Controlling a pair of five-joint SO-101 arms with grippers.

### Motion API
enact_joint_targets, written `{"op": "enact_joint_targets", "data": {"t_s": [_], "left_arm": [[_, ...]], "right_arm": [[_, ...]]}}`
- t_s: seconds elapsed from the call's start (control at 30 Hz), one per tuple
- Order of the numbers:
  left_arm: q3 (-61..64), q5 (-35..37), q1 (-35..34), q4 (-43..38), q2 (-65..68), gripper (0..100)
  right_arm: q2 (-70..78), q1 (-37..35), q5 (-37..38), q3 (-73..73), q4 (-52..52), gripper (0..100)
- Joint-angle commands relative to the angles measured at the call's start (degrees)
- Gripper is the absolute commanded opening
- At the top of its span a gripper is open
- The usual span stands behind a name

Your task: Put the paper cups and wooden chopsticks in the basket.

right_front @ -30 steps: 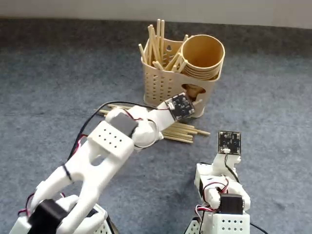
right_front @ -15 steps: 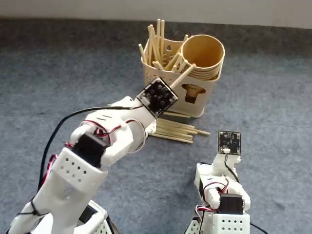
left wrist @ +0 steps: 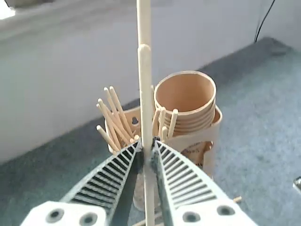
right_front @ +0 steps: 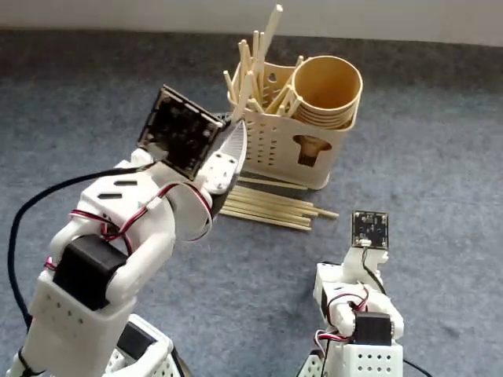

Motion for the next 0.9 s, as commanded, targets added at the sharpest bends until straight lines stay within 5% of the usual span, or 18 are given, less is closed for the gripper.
{"op": "enact_joint_targets", "data": {"t_s": [0.0, 0.47, 0.87], "left_arm": [[-3.4, 1.9, 0.0, -10.9, -1.0, 1], [-2.0, 1.8, 0.2, -40.0, 9.6, 1], [1.8, 2.0, -4.3, -47.2, 16.0, 1]], "right_arm": [[-0.8, 0.7, 0.0, 8.0, 0.5, 0.5], [-0.8, 0.7, 0.0, 8.0, 0.5, 0.5], [-0.8, 0.7, 0.0, 8.0, 0.5, 0.5]]}}
